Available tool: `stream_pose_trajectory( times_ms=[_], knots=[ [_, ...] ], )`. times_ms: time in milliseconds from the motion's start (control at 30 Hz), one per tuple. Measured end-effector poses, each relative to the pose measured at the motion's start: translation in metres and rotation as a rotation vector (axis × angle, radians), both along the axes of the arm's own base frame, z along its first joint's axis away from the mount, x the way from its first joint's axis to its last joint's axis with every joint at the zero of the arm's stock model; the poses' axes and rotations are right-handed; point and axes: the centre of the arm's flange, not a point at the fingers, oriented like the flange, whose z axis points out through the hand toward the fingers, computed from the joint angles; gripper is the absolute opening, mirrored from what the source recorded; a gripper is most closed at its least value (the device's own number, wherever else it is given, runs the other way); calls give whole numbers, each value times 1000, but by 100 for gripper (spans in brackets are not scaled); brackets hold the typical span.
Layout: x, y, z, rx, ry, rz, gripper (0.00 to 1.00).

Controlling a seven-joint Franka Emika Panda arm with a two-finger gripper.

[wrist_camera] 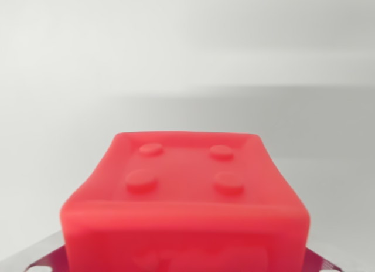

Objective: Destack cube

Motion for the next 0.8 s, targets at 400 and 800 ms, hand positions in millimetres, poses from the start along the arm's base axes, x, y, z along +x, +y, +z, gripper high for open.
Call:
stream_pose_trajectory(
  times_ms=[400, 800],
  knots=[
    [-13, -2, -17, -3, 0, 12, 0],
    [-14, -2, -54, -2, 2, 12, 0]
  ],
)
